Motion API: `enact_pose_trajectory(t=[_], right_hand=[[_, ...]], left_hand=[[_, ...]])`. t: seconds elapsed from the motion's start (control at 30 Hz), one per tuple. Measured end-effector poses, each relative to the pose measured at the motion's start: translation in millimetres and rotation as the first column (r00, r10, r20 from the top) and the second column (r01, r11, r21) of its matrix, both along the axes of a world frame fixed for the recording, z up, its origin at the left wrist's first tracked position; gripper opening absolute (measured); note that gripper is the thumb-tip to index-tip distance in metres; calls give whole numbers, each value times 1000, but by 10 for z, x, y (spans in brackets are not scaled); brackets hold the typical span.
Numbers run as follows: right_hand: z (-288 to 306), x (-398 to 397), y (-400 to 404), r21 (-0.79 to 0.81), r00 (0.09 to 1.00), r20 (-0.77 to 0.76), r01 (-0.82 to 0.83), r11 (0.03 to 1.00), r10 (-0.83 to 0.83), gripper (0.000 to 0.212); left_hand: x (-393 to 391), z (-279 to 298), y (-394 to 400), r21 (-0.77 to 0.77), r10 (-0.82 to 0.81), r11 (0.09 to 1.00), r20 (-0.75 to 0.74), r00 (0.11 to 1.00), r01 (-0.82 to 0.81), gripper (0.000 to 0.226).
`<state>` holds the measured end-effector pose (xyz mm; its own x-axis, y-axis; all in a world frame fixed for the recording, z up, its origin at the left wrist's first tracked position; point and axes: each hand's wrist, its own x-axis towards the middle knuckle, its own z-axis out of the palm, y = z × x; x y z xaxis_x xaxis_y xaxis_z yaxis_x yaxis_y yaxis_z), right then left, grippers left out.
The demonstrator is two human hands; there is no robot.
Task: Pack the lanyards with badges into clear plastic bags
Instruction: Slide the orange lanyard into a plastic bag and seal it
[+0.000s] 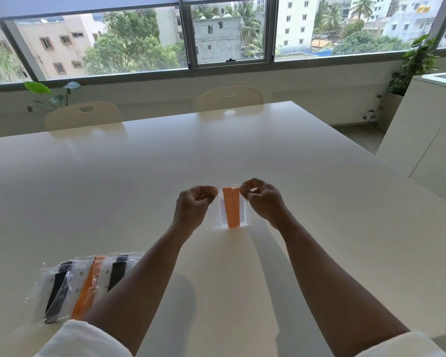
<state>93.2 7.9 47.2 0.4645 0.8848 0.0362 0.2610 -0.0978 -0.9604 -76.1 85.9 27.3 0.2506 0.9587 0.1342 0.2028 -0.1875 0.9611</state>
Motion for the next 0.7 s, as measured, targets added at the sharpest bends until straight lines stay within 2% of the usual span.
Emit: enact_pose_trajectory(t=[0.13, 0.27, 0.53, 0.7], right_hand=[[-10, 22, -22, 0, 1000, 0, -5, 1000, 5, 10], [-8, 42, -44, 9, 1000, 4, -9, 1000, 9, 10], [-18, 57, -65, 29, 1000, 20, -17, 999, 17, 8], [-14, 75, -80, 51, 1000, 13, -14, 999, 13, 7]], left_hand=[[17, -6, -15, 26, -9, 1000, -45, 999, 10, 21], [50, -6, -49, 41, -1, 999, -70, 998, 3, 18], [126, -5, -127, 123, 99, 989, -137, 986, -82, 16], [139, 12, -190, 99, 111, 990, -62, 992, -104, 20]])
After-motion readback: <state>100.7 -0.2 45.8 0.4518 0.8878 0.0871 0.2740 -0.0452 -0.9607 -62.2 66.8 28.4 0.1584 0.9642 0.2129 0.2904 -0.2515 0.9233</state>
